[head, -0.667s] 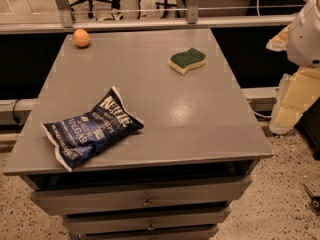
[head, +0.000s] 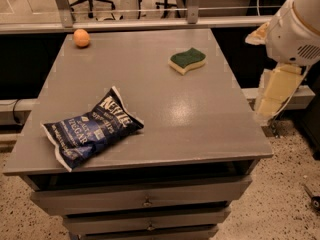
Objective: Move sponge near blue chip bag
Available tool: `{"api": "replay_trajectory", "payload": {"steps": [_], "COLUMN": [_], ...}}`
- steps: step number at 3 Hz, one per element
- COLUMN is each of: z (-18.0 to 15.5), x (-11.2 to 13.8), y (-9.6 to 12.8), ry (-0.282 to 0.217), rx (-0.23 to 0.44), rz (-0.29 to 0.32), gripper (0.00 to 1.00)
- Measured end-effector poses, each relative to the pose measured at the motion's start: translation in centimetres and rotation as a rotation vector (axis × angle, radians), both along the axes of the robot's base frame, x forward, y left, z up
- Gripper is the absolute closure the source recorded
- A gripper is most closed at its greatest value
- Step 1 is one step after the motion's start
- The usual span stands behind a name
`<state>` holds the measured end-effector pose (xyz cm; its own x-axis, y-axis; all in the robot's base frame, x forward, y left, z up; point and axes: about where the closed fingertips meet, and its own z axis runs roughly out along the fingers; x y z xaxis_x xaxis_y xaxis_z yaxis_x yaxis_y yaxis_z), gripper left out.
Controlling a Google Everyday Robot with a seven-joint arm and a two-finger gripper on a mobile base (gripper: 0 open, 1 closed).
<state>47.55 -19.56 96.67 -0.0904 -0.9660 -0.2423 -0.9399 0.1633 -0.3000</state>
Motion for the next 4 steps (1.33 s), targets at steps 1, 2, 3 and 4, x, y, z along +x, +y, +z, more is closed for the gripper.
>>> {"api": "replay_trajectory", "payload": {"steps": [1, 2, 3, 4], "z": [-1.5, -2.6, -2.6, -2.9], "x": [4.7, 9.4, 9.7, 10.7], "y": [1.8, 3.3, 3.4, 3.8], "ry": [-0.053, -0.125, -0.133, -0.154], "rx": [0.028, 0.053, 0.046, 0.025], "rz": [0.093, 0.156, 0.169, 0.205], "gripper": [0.00, 0.00, 0.00, 0.00]}}
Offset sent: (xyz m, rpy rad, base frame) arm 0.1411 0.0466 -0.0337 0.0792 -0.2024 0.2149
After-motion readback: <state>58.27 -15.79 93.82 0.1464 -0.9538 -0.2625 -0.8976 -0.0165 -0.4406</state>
